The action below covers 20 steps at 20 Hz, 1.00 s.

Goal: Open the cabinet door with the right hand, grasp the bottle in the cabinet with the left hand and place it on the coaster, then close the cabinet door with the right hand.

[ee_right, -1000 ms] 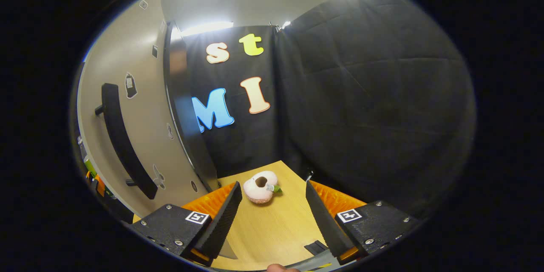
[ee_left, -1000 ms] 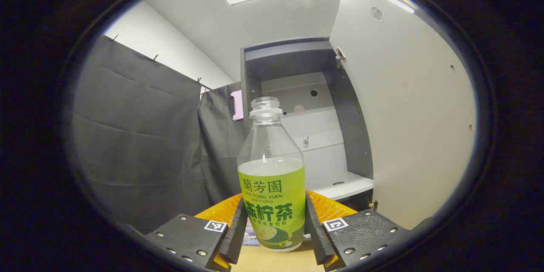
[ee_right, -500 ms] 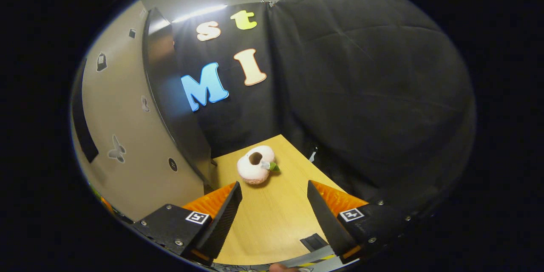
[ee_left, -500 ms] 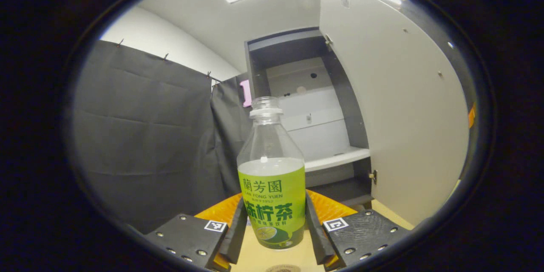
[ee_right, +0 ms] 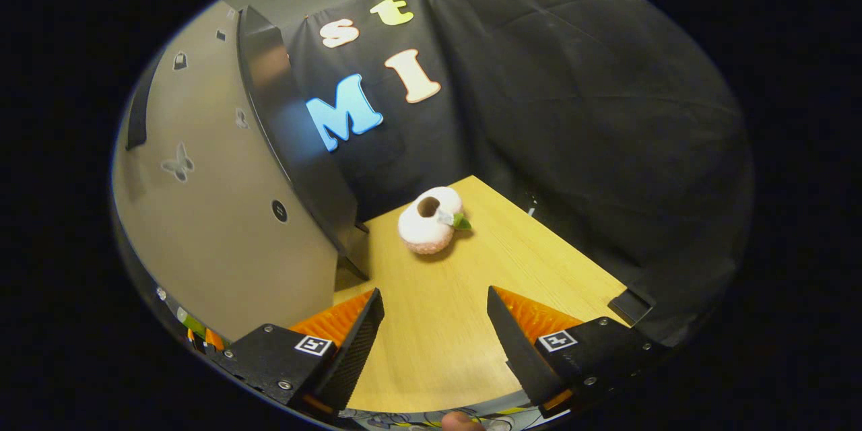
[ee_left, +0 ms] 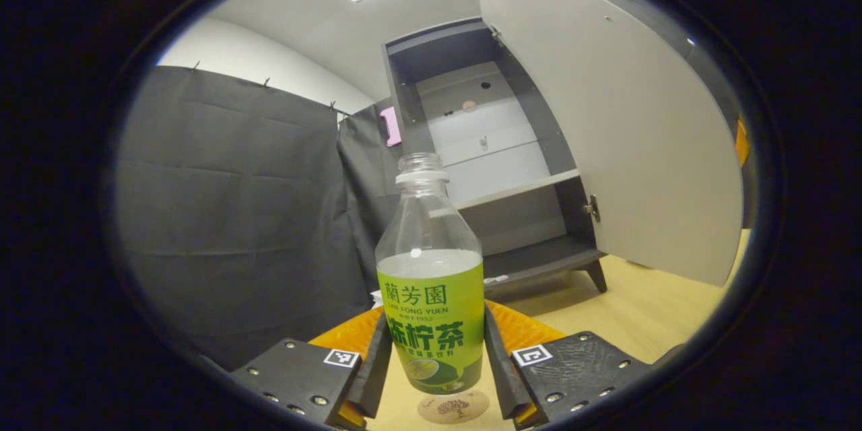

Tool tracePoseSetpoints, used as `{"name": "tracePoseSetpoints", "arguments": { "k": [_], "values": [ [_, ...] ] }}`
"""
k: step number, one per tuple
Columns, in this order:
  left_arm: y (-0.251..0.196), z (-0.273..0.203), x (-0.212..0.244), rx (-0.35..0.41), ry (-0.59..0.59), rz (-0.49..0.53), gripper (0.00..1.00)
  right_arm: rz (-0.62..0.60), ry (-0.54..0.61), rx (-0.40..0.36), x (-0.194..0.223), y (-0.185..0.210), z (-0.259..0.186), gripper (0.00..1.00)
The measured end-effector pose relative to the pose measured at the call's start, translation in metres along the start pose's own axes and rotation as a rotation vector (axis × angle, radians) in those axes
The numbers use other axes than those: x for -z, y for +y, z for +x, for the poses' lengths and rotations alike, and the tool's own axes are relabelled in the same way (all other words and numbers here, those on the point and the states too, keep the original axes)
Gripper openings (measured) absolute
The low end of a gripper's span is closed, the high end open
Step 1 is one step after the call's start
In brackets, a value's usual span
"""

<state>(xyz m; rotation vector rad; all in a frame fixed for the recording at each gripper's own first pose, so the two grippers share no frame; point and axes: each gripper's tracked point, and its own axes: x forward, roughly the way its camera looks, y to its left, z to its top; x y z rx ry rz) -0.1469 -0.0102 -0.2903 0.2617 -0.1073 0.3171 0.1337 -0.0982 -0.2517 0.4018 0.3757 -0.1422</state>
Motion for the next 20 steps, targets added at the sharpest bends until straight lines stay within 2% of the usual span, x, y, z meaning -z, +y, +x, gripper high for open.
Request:
{"name": "tracePoseSetpoints", "arguments": {
  "k": [4, 8, 13, 14, 17, 19, 20],
  "values": [
    [0.000, -0.006, 0.058, -0.024, 0.025, -0.018, 0.67, -0.155, 0.091, 0.023, 0.049, -0.006, -0.004, 0.95],
    [-0.003, -0.007, 0.096, -0.056, 0.040, -0.057, 0.67, -0.250, 0.135, -0.008, 0.063, 0.004, -0.010, 0.95],
    [0.004, -0.007, 0.115, -0.097, 0.058, -0.116, 0.67, -0.310, 0.133, -0.050, 0.061, 0.023, -0.011, 0.95],
    [0.002, -0.008, 0.113, -0.096, 0.050, -0.114, 0.73, -0.319, 0.135, -0.060, 0.062, 0.027, -0.011, 0.95],
    [0.002, -0.005, 0.112, -0.089, 0.053, -0.117, 0.69, -0.341, 0.157, -0.080, 0.074, 0.034, -0.008, 0.95],
    [0.006, -0.007, 0.110, -0.082, 0.057, -0.144, 0.71, -0.328, 0.176, -0.085, 0.081, 0.037, -0.008, 0.95],
    [0.007, -0.009, 0.108, -0.088, 0.053, -0.144, 0.75, -0.325, 0.183, -0.088, 0.083, 0.039, -0.008, 0.95]
  ]
}}
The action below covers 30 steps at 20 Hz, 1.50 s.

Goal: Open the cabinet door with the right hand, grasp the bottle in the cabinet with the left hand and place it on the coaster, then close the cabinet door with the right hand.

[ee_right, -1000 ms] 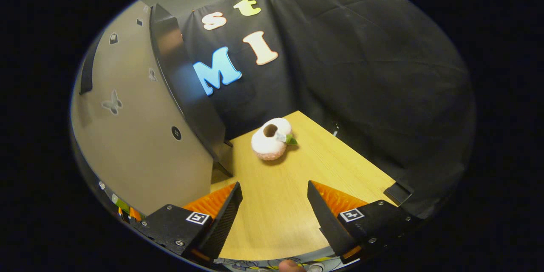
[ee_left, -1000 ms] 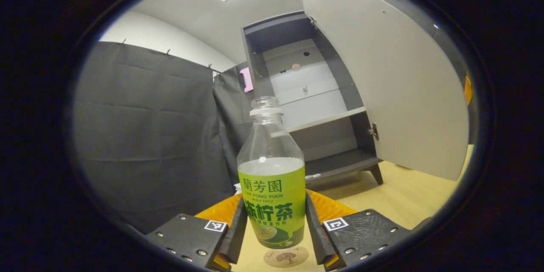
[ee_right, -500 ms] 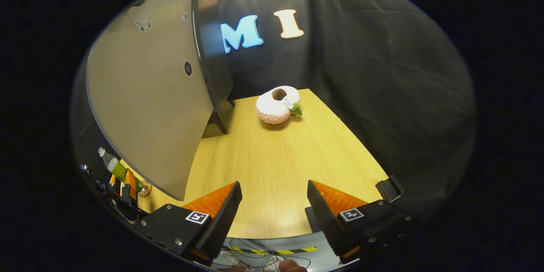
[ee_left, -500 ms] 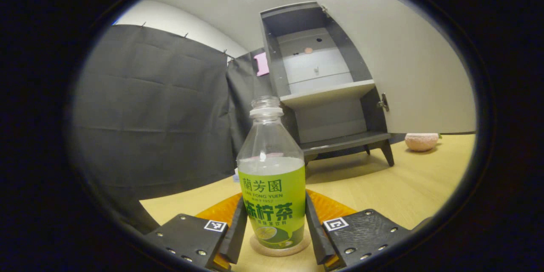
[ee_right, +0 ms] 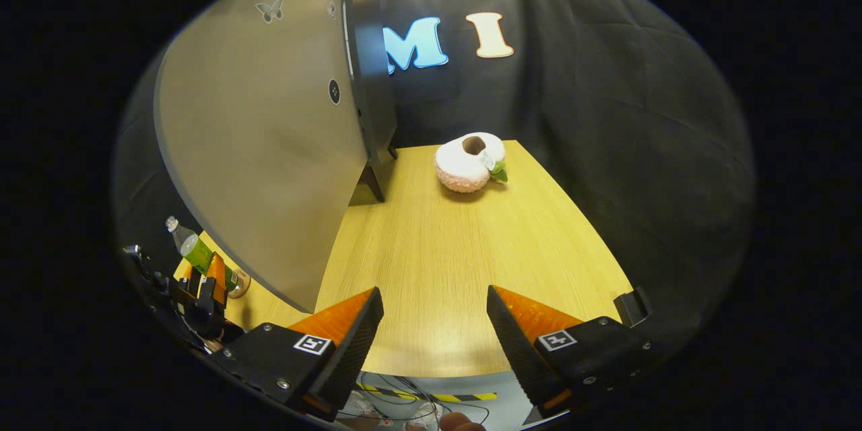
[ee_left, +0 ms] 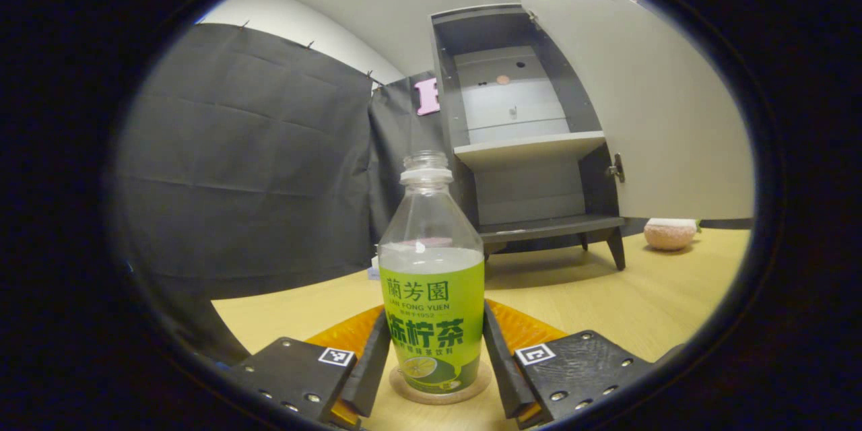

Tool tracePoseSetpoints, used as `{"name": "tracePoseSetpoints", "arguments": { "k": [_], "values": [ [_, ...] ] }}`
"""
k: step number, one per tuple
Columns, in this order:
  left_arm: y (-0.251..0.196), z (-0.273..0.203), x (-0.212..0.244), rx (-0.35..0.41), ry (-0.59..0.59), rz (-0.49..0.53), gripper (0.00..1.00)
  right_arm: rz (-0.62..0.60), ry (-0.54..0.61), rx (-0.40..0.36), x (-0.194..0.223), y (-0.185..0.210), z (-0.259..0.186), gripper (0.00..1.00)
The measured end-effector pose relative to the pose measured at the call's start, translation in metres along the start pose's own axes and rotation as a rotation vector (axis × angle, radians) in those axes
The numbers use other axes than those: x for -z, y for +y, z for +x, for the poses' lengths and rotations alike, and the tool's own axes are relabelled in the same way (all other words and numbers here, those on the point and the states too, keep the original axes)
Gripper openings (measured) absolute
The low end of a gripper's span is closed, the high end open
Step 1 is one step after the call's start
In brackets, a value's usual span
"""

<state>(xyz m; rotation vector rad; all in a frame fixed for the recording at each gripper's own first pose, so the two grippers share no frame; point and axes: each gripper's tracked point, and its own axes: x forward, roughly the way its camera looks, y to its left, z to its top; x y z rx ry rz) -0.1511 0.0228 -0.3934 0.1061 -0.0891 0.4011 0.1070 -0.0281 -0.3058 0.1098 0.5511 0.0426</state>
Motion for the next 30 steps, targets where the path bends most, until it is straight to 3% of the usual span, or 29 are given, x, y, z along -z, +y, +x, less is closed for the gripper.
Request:
{"name": "tracePoseSetpoints", "arguments": {
  "k": [2, 4, 6, 9, 10, 11, 14, 18, 20, 23, 24, 27, 30],
  "values": [
    [0.004, -0.002, -0.005, -0.002, -0.007, -0.005, 0.87, -0.005, 0.010, -0.002, 0.004, 0.002, 0.000, 0.95],
    [0.007, -0.002, -0.011, -0.005, -0.006, -0.005, 0.87, -0.004, 0.011, -0.001, 0.005, 0.003, -0.003, 0.95],
    [0.007, -0.001, -0.021, -0.002, -0.007, -0.010, 0.79, 0.005, 0.016, 0.005, 0.006, 0.002, -0.005, 0.95],
    [0.001, 0.005, -0.046, 0.020, -0.031, -0.025, 0.83, 0.020, 0.014, 0.002, 0.003, 0.007, -0.009, 0.95],
    [0.001, 0.004, -0.058, 0.028, -0.048, -0.026, 0.87, 0.016, 0.011, -0.001, 0.001, 0.010, -0.010, 0.95],
    [0.002, 0.000, -0.071, 0.036, -0.060, -0.017, 0.79, 0.005, 0.005, -0.008, 0.000, 0.013, -0.012, 0.95],
    [0.003, -0.007, -0.110, 0.078, -0.093, 0.008, 0.87, 0.013, -0.012, -0.025, -0.006, 0.020, -0.015, 0.95],
    [0.001, -0.013, -0.173, 0.138, -0.125, 0.055, 0.78, 0.089, -0.048, -0.018, -0.025, 0.021, -0.024, 0.95],
    [-0.001, -0.014, -0.207, 0.163, -0.108, 0.020, 0.87, 0.112, -0.087, -0.012, -0.043, 0.019, -0.034, 0.95],
    [-0.011, -0.011, -0.260, 0.240, -0.085, -0.018, 0.83, 0.104, -0.189, 0.017, -0.082, 0.012, -0.053, 0.95],
    [-0.014, -0.009, -0.275, 0.262, -0.076, -0.007, 0.87, 0.101, -0.221, 0.027, -0.097, 0.008, -0.060, 0.96],
    [0.002, -0.003, -0.324, 0.238, -0.079, 0.035, 0.87, 0.119, -0.327, 0.031, -0.146, 0.002, -0.082, 0.95],
    [-0.017, -0.004, -0.356, 0.318, -0.043, 0.035, 0.89, 0.149, -0.473, 0.028, -0.207, -0.004, -0.113, 0.95]
  ]
}}
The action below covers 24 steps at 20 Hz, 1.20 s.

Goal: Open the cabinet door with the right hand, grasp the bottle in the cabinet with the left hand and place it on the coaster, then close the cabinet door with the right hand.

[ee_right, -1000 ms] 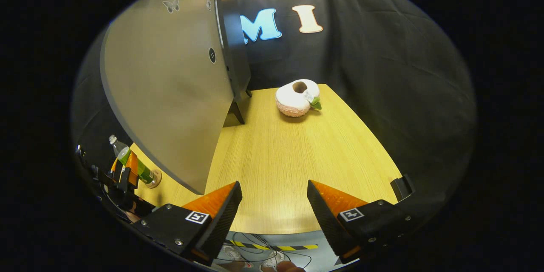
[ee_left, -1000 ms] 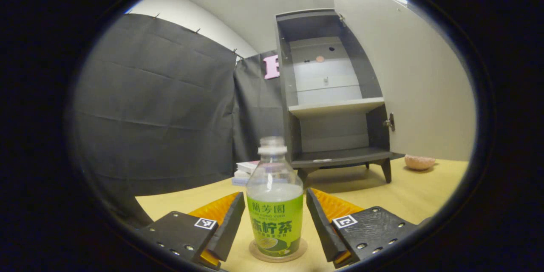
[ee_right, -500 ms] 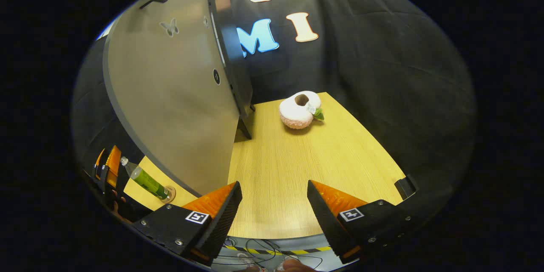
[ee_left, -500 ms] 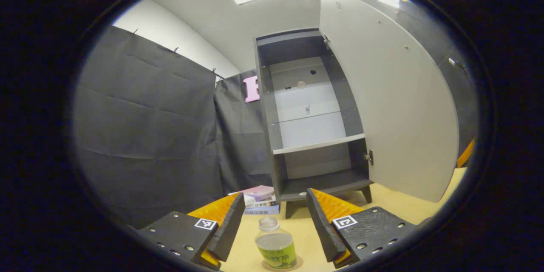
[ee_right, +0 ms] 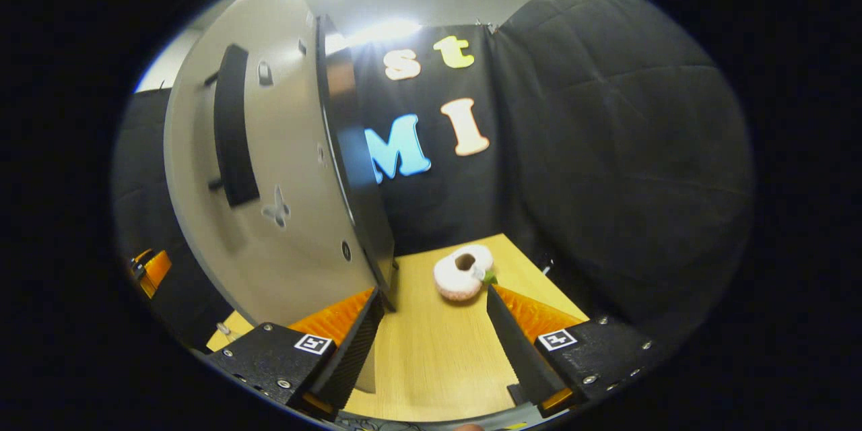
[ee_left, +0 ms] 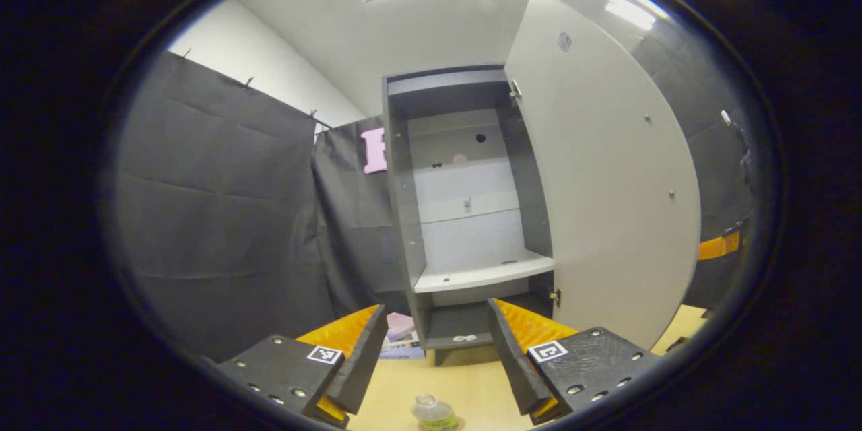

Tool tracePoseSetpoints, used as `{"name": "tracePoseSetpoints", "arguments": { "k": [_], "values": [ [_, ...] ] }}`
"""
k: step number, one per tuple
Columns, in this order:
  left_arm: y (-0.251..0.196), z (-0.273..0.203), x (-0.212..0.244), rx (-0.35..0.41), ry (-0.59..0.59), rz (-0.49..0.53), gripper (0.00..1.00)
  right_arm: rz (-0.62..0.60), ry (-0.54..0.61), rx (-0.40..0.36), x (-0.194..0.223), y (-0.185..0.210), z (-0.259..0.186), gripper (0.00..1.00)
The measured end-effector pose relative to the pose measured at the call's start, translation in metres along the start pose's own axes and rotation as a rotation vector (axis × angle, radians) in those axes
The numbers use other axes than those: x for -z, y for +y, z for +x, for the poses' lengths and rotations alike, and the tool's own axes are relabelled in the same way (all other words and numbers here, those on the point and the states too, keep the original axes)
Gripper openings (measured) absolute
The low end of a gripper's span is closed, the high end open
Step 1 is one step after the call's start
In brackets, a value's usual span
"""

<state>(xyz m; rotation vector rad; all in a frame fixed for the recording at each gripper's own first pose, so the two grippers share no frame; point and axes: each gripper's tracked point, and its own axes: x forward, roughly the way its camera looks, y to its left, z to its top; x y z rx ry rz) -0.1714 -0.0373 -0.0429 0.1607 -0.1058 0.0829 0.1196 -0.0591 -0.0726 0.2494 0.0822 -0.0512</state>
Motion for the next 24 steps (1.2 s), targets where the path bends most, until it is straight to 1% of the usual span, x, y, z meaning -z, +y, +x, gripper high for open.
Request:
{"name": "tracePoseSetpoints", "arguments": {
  "k": [1, 2, 3, 5, 6, 7, 8, 9, 10, 12, 13, 14, 16, 18, 19, 20, 21, 22, 23, 24],
  "values": [
    [-0.003, 0.001, -0.007, 0.019, 0.025, 0.009, 0.84, 0.013, -0.052, -0.014, -0.022, 0.004, -0.003, 0.95],
    [-0.003, 0.000, -0.013, 0.025, 0.044, 0.020, 0.84, 0.027, -0.097, -0.036, -0.043, 0.011, -0.004, 0.90],
    [-0.004, -0.003, -0.020, 0.030, 0.058, 0.032, 0.85, 0.039, -0.131, -0.047, -0.056, 0.015, -0.008, 0.95],
    [-0.013, -0.006, -0.040, 0.046, 0.049, 0.020, 0.88, 0.075, -0.160, -0.052, -0.076, 0.021, -0.010, 0.94],
    [-0.021, -0.008, -0.050, 0.072, 0.036, 0.000, 0.90, 0.090, -0.157, -0.064, -0.082, 0.028, -0.011, 0.94],
    [-0.031, -0.009, -0.058, 0.121, 0.028, -0.012, 0.90, 0.098, -0.149, -0.086, -0.086, 0.037, -0.012, 0.94],
    [-0.039, -0.009, -0.061, 0.166, 0.025, -0.010, 0.86, 0.091, -0.135, -0.106, -0.088, 0.047, -0.013, 0.94],
    [-0.040, -0.005, -0.065, 0.186, 0.017, 0.000, 0.91, 0.066, -0.122, -0.121, -0.087, 0.054, -0.014, 0.94],
    [-0.036, -0.001, -0.067, 0.190, 0.008, 0.008, 0.86, 0.028, -0.110, -0.122, -0.085, 0.059, -0.014, 0.94],
    [-0.030, 0.010, -0.066, 0.205, 0.018, -0.019, 0.86, -0.042, -0.085, -0.122, -0.078, 0.071, -0.018, 0.94],
    [-0.024, 0.019, -0.063, 0.206, 0.031, -0.046, 0.86, -0.082, -0.105, -0.102, -0.082, 0.075, -0.017, 0.94],
    [-0.015, 0.027, -0.057, 0.190, 0.049, -0.068, 0.86, -0.119, -0.120, -0.087, -0.085, 0.076, -0.021, 0.93],
    [0.006, 0.039, -0.052, 0.146, 0.069, -0.101, 0.86, -0.180, -0.125, -0.075, -0.076, 0.084, -0.026, 0.94],
    [0.027, 0.041, -0.048, 0.106, 0.084, -0.118, 0.86, -0.188, -0.116, -0.073, -0.072, 0.093, -0.030, 0.94],
    [0.037, 0.042, -0.048, 0.087, 0.087, -0.114, 0.86, -0.183, -0.109, -0.075, -0.071, 0.098, -0.032, 0.93],
    [0.050, 0.044, -0.045, 0.062, 0.099, -0.096, 0.86, -0.177, -0.105, -0.076, -0.070, 0.102, -0.033, 0.89],
    [0.061, 0.046, -0.045, 0.038, 0.102, -0.068, 0.86, -0.172, -0.105, -0.079, -0.071, 0.107, -0.033, 0.93],
    [0.071, 0.051, -0.049, 0.018, 0.092, -0.038, 0.82, -0.176, -0.103, -0.082, -0.070, 0.112, -0.034, 0.93],
    [0.076, 0.053, -0.054, 0.004, 0.072, -0.021, 0.90, -0.180, -0.104, -0.085, -0.070, 0.116, -0.034, 0.93],
    [0.080, 0.058, -0.055, -0.002, 0.062, -0.018, 0.86, -0.179, -0.108, -0.091, -0.072, 0.122, -0.036, 0.93]
  ]
}}
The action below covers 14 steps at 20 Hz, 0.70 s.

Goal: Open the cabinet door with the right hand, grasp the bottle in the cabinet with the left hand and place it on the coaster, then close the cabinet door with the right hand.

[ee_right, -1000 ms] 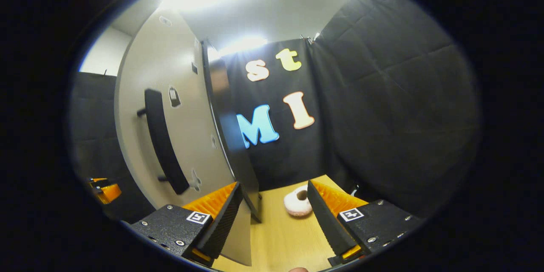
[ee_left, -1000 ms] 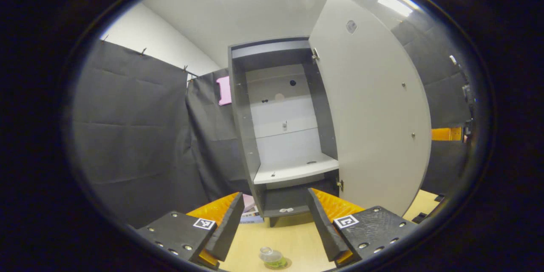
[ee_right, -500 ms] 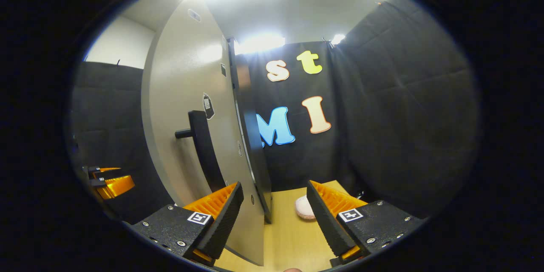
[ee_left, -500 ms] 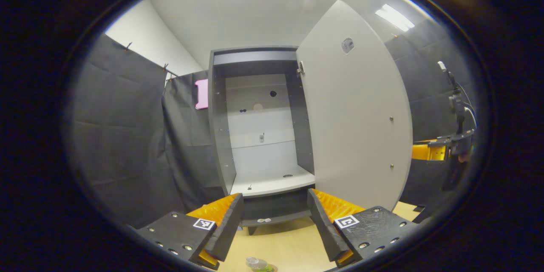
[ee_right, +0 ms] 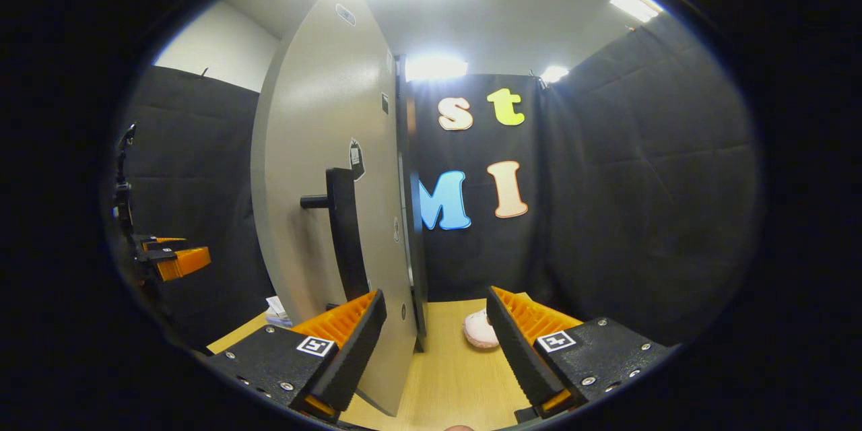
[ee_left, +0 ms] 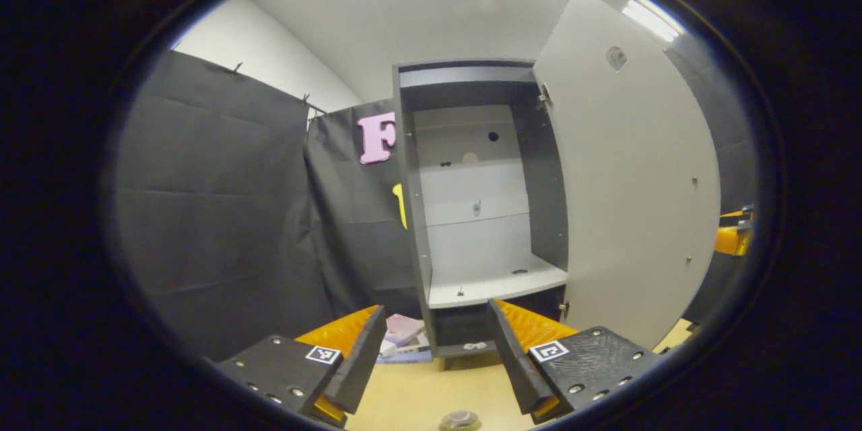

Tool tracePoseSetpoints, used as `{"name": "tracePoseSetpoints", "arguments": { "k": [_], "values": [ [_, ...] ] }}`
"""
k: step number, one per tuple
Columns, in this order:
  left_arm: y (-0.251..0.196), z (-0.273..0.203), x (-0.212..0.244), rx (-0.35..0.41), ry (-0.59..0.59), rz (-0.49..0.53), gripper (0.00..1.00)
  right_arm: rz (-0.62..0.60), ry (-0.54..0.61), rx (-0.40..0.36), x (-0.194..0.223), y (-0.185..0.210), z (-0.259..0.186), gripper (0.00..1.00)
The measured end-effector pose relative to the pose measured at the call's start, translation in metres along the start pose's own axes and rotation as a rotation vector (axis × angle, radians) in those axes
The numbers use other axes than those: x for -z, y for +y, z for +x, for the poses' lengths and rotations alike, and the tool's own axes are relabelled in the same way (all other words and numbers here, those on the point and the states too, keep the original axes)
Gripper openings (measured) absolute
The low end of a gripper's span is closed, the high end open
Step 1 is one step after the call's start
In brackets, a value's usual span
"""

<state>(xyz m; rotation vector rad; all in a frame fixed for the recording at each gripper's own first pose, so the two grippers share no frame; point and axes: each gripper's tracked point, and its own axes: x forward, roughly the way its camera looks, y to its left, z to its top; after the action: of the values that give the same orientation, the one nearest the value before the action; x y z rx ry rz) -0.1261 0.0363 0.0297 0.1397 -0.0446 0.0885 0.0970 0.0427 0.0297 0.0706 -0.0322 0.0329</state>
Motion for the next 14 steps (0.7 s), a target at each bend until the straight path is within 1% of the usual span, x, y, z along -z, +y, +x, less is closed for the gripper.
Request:
{"name": "tracePoseSetpoints", "arguments": {
  "k": [2, 4, 5, 6, 7, 9, 10, 11, 12, 14],
  "values": [
    [0.001, 0.013, 0.004, 0.011, 0.006, -0.020, 0.86, 0.002, -0.004, -0.017, -0.003, 0.013, 0.003, 0.93],
    [0.008, 0.020, 0.004, 0.004, 0.006, -0.027, 0.86, 0.006, -0.004, -0.032, -0.002, 0.028, 0.002, 0.94],
    [0.010, 0.024, 0.005, 0.008, 0.005, -0.033, 0.86, 0.006, -0.001, -0.038, -0.002, 0.034, 0.002, 0.89],
    [0.014, 0.028, 0.007, 0.011, 0.005, -0.040, 0.86, 0.004, 0.001, -0.044, -0.002, 0.041, 0.003, 0.93],
    [0.018, 0.033, 0.009, 0.014, 0.006, -0.047, 0.91, 0.004, 0.002, -0.053, -0.002, 0.049, 0.004, 0.94],
    [0.029, 0.041, 0.013, 0.011, 0.011, -0.055, 0.91, 0.016, 0.006, -0.072, 0.002, 0.065, 0.008, 0.93],
    [0.036, 0.046, 0.015, 0.007, 0.013, -0.057, 0.86, 0.020, 0.009, -0.080, 0.002, 0.072, 0.010, 0.93],
    [0.044, 0.050, 0.018, -0.002, 0.018, -0.059, 0.86, 0.019, 0.008, -0.085, 0.001, 0.079, 0.012, 0.93],
    [0.050, 0.053, 0.019, -0.010, 0.020, -0.063, 0.91, 0.013, 0.005, -0.087, -0.001, 0.085, 0.016, 0.94],
    [0.060, 0.061, 0.025, -0.013, 0.023, -0.076, 0.91, 0.003, -0.001, -0.091, -0.004, 0.097, 0.021, 0.94]
  ]
}}
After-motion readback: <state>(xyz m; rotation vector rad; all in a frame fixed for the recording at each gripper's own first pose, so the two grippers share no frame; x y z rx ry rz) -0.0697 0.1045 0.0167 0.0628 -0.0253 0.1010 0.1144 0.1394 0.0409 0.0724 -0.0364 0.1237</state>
